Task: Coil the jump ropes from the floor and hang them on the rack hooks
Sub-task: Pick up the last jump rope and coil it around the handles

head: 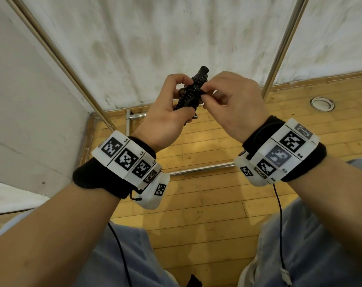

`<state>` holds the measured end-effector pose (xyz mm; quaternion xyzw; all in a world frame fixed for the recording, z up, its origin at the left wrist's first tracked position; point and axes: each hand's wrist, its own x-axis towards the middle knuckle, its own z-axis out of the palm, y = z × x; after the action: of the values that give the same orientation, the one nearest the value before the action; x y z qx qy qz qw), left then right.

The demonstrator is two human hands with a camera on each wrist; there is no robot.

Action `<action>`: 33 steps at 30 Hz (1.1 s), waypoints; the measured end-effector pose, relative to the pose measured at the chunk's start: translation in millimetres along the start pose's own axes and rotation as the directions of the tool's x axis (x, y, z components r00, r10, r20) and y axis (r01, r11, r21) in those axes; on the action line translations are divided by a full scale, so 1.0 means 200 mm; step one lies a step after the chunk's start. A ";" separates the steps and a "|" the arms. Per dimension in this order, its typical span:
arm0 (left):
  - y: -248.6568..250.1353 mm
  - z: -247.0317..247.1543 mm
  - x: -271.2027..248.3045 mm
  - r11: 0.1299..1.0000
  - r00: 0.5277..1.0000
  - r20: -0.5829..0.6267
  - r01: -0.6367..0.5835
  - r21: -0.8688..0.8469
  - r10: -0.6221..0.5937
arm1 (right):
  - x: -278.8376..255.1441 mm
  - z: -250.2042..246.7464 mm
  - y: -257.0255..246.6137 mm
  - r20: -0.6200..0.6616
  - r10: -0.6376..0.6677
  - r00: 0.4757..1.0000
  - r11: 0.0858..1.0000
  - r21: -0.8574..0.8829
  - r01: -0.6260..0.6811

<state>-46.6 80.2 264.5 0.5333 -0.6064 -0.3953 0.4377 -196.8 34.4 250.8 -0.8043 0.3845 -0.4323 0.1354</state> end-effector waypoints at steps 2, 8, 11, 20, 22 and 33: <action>0.00 0.01 -0.01 0.998 1.000 -0.006 -0.023 0.058 0.023 | 0.00 0.01 0.00 0.002 0.004 1.000 1.000 0.020 -0.004; -0.03 0.03 -0.01 0.977 0.991 -0.079 -0.093 0.190 0.109 | -0.01 0.04 -0.01 0.034 0.250 0.968 0.937 0.243 -0.251; -0.05 0.03 -0.01 0.977 0.992 -0.073 -0.086 0.196 0.102 | -0.01 0.05 -0.02 0.052 0.263 0.963 0.937 0.222 -0.268; -0.03 -0.05 0.01 0.994 0.996 0.061 -0.072 0.080 0.067 | 0.01 0.02 -0.01 0.068 0.102 0.992 0.990 0.089 -0.108; -0.02 -0.07 0.02 0.999 0.992 0.122 -0.042 0.034 0.037 | 0.01 0.00 -0.02 0.104 0.086 0.991 0.991 0.098 -0.096; -0.03 0.00 0.03 0.997 0.997 0.033 -0.072 0.030 0.071 | -0.01 -0.01 0.00 0.073 0.028 0.997 0.998 0.059 -0.032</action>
<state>-45.0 73.4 260.2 0.5116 -0.6380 -0.3783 0.4337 -200.1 35.6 250.8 -0.8090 0.3783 -0.4124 0.1798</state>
